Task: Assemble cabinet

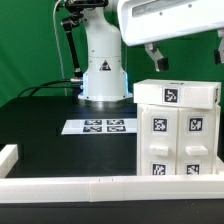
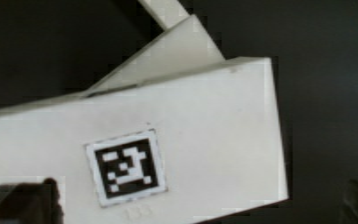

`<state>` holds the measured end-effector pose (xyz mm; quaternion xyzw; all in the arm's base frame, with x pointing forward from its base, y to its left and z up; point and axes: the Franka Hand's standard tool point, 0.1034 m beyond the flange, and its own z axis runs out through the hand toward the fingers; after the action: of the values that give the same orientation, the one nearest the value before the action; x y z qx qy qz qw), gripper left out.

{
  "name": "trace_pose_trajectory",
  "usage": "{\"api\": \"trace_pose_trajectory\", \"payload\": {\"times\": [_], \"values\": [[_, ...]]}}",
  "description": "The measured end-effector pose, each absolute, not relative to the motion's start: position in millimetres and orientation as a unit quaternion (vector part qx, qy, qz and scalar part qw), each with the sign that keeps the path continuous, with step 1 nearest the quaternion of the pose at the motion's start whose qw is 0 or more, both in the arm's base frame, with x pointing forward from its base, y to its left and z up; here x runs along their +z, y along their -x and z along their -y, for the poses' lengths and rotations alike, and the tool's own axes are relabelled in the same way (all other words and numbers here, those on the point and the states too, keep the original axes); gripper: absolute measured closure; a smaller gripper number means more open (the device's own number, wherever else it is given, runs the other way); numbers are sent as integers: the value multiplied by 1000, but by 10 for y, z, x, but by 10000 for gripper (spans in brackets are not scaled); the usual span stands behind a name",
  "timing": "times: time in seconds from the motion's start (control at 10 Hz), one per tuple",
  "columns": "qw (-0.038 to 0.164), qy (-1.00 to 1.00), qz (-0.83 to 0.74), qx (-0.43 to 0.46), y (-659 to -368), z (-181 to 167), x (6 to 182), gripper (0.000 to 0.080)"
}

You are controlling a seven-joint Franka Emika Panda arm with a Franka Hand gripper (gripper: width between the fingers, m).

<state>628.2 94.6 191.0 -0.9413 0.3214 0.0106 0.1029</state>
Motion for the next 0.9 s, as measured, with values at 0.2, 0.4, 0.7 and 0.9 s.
{"api": "trace_pose_trajectory", "payload": {"times": [0.2, 0.4, 0.7, 0.9], "values": [[102, 962, -252, 2, -6282, -925, 1900, 3], [100, 977, -191, -5, -6283, -913, 1899, 3], [62, 998, -28, -10, -6256, -895, 1891, 3], [45, 995, 82, -17, -6251, -932, 1871, 3]]}}
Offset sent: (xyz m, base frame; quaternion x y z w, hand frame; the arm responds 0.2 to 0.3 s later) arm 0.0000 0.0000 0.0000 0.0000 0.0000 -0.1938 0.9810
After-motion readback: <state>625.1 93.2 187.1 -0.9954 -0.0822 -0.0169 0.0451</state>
